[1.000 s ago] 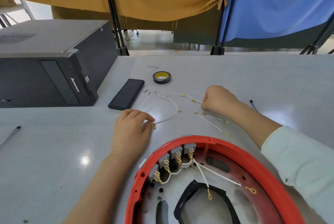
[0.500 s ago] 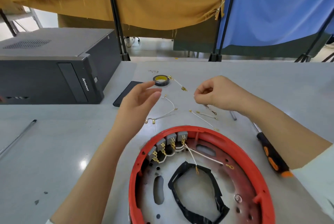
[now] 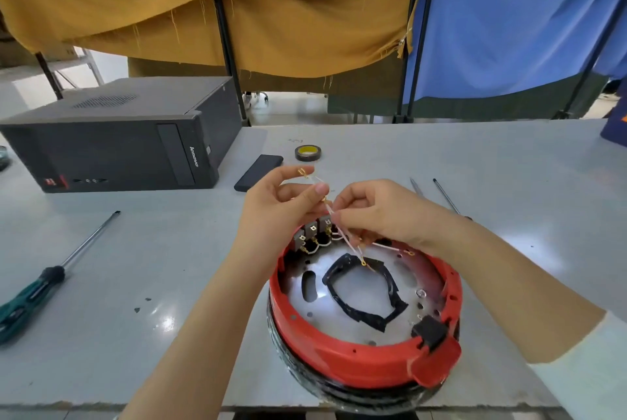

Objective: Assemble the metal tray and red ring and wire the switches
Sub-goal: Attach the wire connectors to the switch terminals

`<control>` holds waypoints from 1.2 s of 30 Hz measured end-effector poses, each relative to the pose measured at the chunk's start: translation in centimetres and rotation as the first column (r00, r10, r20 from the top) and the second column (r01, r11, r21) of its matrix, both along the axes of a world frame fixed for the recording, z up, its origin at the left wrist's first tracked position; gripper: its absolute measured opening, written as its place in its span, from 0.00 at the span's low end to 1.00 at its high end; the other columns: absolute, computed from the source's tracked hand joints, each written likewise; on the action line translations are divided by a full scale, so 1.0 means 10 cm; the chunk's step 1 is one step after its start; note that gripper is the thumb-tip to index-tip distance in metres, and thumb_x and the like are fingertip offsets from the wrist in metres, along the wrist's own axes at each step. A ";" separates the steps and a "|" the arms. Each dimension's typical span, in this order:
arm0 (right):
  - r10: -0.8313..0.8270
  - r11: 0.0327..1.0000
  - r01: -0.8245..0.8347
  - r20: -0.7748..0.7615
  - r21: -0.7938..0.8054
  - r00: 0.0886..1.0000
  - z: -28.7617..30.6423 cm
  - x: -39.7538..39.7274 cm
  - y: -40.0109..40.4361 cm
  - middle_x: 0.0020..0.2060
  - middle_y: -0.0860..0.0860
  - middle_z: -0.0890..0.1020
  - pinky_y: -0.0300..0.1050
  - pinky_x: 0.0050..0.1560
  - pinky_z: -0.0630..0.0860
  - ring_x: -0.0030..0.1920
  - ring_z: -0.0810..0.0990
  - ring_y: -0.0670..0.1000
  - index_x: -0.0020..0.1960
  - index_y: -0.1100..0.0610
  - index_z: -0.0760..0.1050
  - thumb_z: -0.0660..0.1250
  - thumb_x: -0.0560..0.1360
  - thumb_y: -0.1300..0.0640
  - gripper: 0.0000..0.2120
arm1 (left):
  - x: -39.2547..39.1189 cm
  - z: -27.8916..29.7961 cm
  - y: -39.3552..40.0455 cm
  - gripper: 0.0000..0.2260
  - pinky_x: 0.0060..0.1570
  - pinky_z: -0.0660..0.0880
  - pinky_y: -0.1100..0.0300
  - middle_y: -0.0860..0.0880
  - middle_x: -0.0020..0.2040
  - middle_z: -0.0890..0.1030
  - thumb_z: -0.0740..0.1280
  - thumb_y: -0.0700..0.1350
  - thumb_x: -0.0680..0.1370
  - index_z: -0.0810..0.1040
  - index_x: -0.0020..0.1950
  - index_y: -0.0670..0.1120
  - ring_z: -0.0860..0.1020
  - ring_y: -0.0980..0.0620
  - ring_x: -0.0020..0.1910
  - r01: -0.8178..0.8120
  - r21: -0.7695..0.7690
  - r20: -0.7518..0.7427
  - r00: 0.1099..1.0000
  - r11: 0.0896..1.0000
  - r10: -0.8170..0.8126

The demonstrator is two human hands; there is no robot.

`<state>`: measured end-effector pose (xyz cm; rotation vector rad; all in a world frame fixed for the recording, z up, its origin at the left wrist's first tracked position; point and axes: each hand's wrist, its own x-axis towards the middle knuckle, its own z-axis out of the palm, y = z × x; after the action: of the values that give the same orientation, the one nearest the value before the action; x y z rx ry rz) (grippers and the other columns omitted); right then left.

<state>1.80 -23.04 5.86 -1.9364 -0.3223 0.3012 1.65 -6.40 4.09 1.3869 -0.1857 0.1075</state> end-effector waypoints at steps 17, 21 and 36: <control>-0.121 0.987 0.155 0.402 -0.051 0.907 -0.16 -0.27 0.05 0.29 0.40 0.80 0.40 0.40 0.75 0.30 0.77 0.42 0.40 0.48 0.79 0.71 0.73 0.51 0.04 | -0.18 -0.03 0.06 0.06 0.18 0.63 0.67 0.51 0.34 0.69 0.61 0.42 0.82 0.78 0.51 0.46 0.65 0.58 0.21 -0.013 0.030 -0.221 0.975 0.999 0.019; -0.103 0.990 0.133 0.393 -0.050 0.914 -0.16 -0.27 0.02 0.29 0.41 0.80 0.38 0.37 0.75 0.30 0.77 0.41 0.41 0.48 0.79 0.70 0.74 0.50 0.04 | -0.19 -0.01 0.04 0.08 0.17 0.56 0.69 0.53 0.28 0.65 0.66 0.46 0.79 0.80 0.52 0.43 0.59 0.59 0.21 0.133 0.107 -0.228 0.968 0.985 -0.106; -0.194 0.963 0.260 0.494 -0.068 0.848 -0.10 -0.17 0.15 0.31 0.44 0.82 0.37 0.30 0.78 0.25 0.80 0.43 0.43 0.51 0.80 0.70 0.74 0.54 0.02 | -0.06 0.08 0.05 0.13 0.19 0.58 0.68 0.51 0.24 0.64 0.69 0.50 0.77 0.72 0.41 0.42 0.60 0.56 0.18 0.020 0.425 -0.192 0.979 0.905 0.069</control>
<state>0.12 -21.52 4.87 -2.1438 -0.3993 -0.3399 1.05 -5.87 4.93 1.8270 -0.0176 -0.0597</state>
